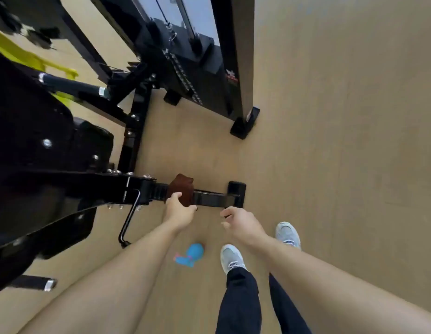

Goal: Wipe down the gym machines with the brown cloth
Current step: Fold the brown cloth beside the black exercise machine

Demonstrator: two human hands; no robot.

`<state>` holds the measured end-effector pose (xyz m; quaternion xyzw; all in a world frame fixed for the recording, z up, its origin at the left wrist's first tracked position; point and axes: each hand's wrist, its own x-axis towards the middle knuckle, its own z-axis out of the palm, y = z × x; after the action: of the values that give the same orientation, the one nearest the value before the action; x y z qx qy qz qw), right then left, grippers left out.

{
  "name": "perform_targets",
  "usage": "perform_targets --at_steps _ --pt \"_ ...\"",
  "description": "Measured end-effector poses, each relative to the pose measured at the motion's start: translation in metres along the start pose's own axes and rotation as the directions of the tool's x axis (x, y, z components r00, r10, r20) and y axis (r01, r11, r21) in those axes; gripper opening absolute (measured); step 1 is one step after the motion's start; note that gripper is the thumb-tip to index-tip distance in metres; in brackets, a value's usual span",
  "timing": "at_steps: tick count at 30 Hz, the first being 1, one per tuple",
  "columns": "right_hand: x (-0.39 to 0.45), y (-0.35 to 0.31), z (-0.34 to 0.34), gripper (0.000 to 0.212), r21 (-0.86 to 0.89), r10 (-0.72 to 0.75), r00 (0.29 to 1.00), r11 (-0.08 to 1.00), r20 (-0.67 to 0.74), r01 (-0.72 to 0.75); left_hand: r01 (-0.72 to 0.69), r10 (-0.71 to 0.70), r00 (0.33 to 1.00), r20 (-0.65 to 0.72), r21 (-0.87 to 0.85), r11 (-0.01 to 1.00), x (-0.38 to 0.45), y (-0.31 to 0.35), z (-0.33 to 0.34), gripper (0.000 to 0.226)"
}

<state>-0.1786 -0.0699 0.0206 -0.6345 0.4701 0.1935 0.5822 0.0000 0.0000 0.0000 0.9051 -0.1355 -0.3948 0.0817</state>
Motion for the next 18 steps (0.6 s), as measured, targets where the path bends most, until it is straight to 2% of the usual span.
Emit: perform_targets --at_steps 3,7,10,12,14,16,18 --pt "0.039 0.03 0.015 0.034 0.022 -0.022 0.999 1.0 0.03 0.021 0.021 -0.009 0.99 -0.138 0.088 0.996 0.052 -0.007 0.022 0.074" --pt "0.063 0.082 0.043 0.029 0.073 -0.001 0.999 0.997 0.05 -0.003 0.117 -0.014 0.952 -0.305 0.322 0.939 0.106 -0.018 0.044 0.079" --pt "0.061 0.113 0.056 0.025 0.093 0.059 0.995 0.993 0.077 -0.066 0.094 0.062 0.945 -0.321 0.448 0.889 0.121 -0.021 0.044 0.064" --pt "0.049 0.121 0.06 0.025 0.105 0.098 0.992 0.989 0.083 -0.107 0.036 0.079 0.961 -0.263 0.406 0.913 0.115 -0.019 0.038 0.049" --pt "0.037 0.118 0.055 0.025 0.126 0.127 0.988 0.983 0.084 -0.137 0.025 0.031 0.98 -0.197 0.275 0.961 0.094 -0.015 0.035 0.038" --pt "0.024 0.105 0.04 0.022 0.187 0.143 0.987 0.97 0.072 -0.154 0.023 -0.016 0.993 -0.118 0.057 0.998 0.061 -0.01 0.039 0.03" --pt "0.003 0.084 0.014 0.023 0.312 0.156 0.988 0.938 0.013 -0.153 0.017 -0.019 1.0 -0.011 -0.191 0.981 0.013 -0.004 0.039 0.026"
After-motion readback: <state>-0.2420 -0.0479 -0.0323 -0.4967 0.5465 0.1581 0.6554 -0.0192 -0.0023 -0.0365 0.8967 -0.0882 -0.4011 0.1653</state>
